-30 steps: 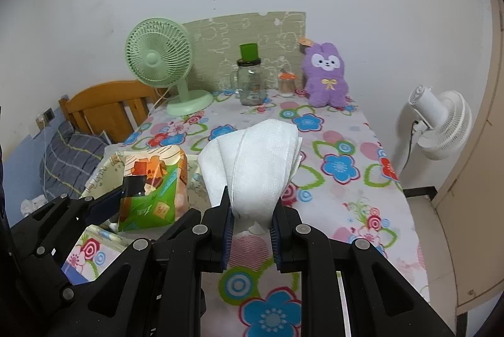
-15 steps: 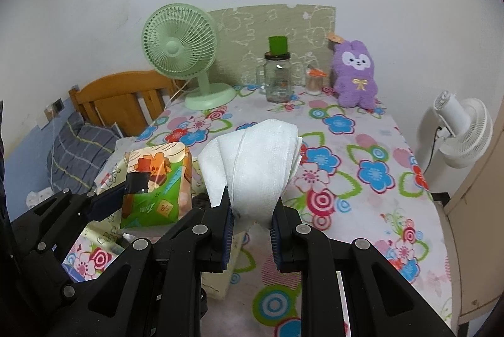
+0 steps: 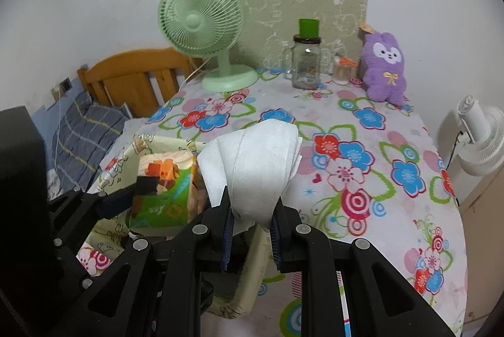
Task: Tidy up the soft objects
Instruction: 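Lift and carry the tissue box and white pad with both tools over the fabric box, then lower both tools into the fabric box and open them to release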
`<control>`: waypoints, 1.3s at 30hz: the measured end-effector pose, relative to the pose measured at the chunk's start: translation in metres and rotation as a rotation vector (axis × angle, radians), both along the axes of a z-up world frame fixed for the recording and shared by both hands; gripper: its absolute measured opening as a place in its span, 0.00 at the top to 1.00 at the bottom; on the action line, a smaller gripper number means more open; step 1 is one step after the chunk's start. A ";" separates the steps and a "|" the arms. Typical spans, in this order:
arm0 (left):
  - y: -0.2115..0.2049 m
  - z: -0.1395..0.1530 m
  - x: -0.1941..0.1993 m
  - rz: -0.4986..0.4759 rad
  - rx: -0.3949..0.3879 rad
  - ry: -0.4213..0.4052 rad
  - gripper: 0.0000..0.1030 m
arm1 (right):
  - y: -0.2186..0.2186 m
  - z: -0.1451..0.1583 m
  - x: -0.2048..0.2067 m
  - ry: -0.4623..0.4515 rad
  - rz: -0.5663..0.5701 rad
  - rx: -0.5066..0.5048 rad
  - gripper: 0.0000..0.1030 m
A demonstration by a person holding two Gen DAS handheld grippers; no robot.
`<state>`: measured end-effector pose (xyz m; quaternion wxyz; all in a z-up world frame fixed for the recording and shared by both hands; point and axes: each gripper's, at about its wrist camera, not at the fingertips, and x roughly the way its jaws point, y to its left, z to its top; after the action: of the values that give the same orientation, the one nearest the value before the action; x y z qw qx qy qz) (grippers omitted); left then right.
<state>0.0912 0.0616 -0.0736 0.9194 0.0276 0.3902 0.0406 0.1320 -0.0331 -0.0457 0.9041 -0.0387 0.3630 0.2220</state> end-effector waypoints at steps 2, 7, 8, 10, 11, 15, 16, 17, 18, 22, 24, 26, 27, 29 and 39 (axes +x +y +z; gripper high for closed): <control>0.004 -0.003 -0.001 0.004 -0.006 0.006 0.35 | 0.005 -0.002 0.001 0.005 0.012 -0.005 0.78; 0.014 -0.007 0.000 0.018 -0.004 0.018 0.27 | 0.018 -0.004 0.002 0.010 0.036 -0.014 0.78; 0.016 -0.007 -0.001 0.021 -0.004 0.020 0.25 | 0.020 -0.004 0.002 0.010 0.040 -0.014 0.78; 0.020 -0.007 -0.002 0.026 -0.005 0.019 0.23 | 0.023 -0.005 0.003 0.012 0.047 -0.012 0.78; 0.021 -0.006 -0.003 0.027 -0.007 0.017 0.21 | 0.025 -0.006 0.004 0.017 0.055 -0.008 0.78; 0.029 -0.002 -0.009 0.041 -0.009 0.004 0.18 | 0.035 -0.010 0.006 0.041 0.086 0.004 0.77; 0.031 -0.002 -0.009 0.046 -0.009 0.004 0.18 | 0.038 -0.012 0.007 0.052 0.098 0.008 0.77; 0.032 -0.002 -0.009 0.050 -0.010 0.004 0.18 | 0.041 -0.013 0.008 0.056 0.101 0.007 0.77; 0.033 -0.002 -0.010 0.053 -0.010 0.005 0.18 | 0.043 -0.015 0.008 0.062 0.103 0.008 0.76; 0.034 -0.001 -0.011 0.052 -0.017 0.005 0.18 | 0.048 -0.020 0.012 0.093 0.122 0.023 0.62; 0.032 0.001 -0.013 0.047 -0.018 -0.003 0.17 | 0.050 -0.023 0.013 0.119 0.137 0.031 0.49; 0.030 0.002 -0.015 0.039 -0.017 -0.007 0.16 | 0.052 -0.026 0.013 0.136 0.149 0.027 0.41; 0.029 0.002 -0.015 0.036 -0.012 -0.009 0.16 | 0.052 -0.026 0.013 0.138 0.146 0.031 0.37; 0.026 0.002 -0.015 0.038 0.003 -0.013 0.16 | 0.051 -0.027 0.013 0.137 0.136 0.021 0.32; 0.015 0.004 -0.017 0.016 0.006 -0.026 0.13 | 0.035 -0.023 0.009 0.117 0.100 0.001 0.24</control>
<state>0.0744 0.0767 -0.0692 0.9240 0.0268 0.3783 0.0496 0.1405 0.0016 -0.0682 0.8692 -0.0432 0.4128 0.2688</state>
